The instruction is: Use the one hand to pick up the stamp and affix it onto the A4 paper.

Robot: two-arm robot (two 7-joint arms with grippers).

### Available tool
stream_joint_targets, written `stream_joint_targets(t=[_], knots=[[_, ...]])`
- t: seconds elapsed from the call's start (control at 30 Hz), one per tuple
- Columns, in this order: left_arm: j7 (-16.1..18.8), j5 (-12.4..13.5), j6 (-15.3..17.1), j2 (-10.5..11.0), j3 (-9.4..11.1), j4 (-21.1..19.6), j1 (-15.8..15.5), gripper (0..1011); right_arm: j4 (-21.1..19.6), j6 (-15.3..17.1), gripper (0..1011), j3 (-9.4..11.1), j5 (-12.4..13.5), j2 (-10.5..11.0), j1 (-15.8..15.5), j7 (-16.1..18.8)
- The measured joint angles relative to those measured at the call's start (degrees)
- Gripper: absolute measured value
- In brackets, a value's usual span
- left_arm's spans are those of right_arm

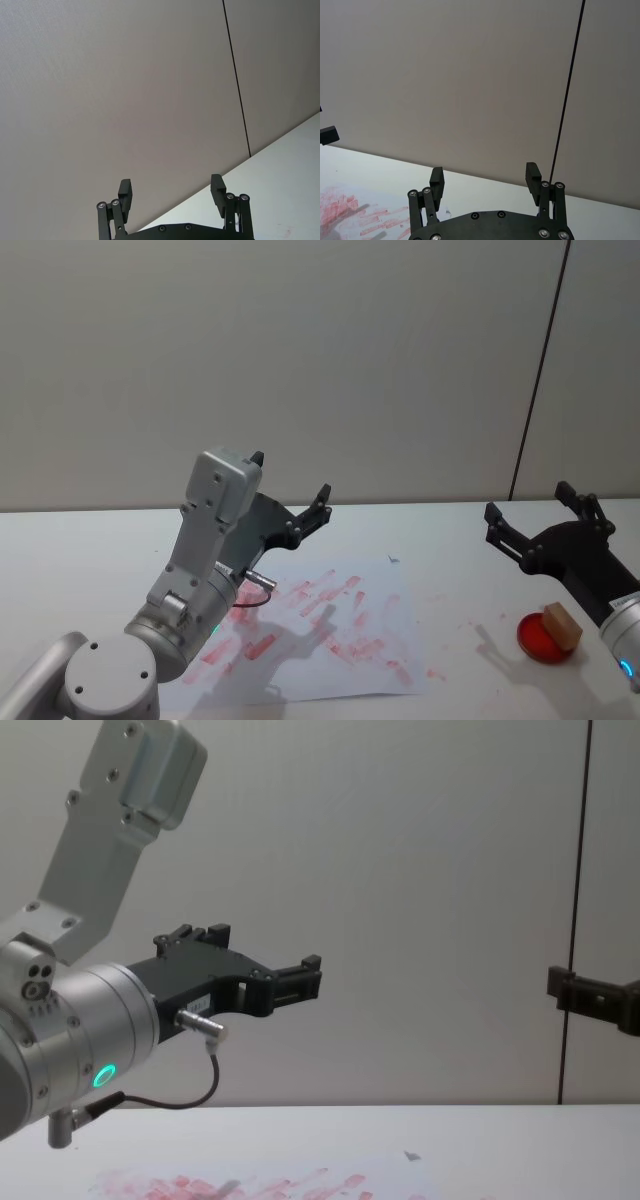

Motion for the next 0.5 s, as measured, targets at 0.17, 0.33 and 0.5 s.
stream_joint_targets(t=[0.17, 0.33, 0.5], knots=[[0.0, 0.0, 0.0, 0.0, 0.0, 0.0, 0.0, 1001, 0.0, 0.0, 1001, 0.0, 0.0, 0.0, 0.0, 0.0], [0.0, 0.0, 0.0, 0.0, 0.0, 0.0, 0.0, 1001, 0.0, 0.0, 1001, 0.0, 0.0, 0.0, 0.0, 0.0], [0.0, 0.0, 0.0, 0.0, 0.0, 0.0, 0.0, 1001, 0.0, 0.0, 1001, 0.0, 0.0, 0.0, 0.0, 0.0]])
